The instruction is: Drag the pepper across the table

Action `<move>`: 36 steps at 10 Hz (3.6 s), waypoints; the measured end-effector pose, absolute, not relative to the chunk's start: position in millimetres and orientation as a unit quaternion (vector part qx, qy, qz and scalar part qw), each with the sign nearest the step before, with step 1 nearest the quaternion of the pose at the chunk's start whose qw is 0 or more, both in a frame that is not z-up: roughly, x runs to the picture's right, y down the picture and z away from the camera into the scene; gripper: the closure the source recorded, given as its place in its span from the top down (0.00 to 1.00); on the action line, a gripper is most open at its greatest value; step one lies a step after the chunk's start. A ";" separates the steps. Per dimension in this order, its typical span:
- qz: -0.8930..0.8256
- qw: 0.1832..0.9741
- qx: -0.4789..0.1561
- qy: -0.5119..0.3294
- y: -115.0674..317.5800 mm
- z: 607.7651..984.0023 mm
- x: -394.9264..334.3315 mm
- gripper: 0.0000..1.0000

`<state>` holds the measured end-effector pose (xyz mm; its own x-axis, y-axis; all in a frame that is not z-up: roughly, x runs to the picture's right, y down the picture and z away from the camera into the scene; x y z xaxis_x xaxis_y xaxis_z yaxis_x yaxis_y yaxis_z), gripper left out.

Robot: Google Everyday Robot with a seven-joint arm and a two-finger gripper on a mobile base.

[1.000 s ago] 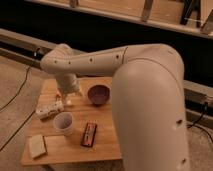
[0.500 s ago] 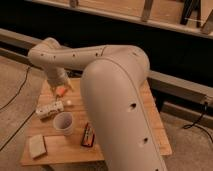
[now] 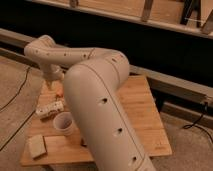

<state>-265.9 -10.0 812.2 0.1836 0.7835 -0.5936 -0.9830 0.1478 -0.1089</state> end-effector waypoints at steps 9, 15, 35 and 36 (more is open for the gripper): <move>0.579 0.725 -0.281 0.245 21.9 864.9 -301.5 0.65; 0.610 0.692 -0.285 0.258 19.7 891.0 -295.0 0.65; 0.552 0.781 -0.255 0.146 -5.2 923.2 -291.3 0.65; 0.551 0.784 -0.247 0.141 -4.2 923.0 -290.9 0.65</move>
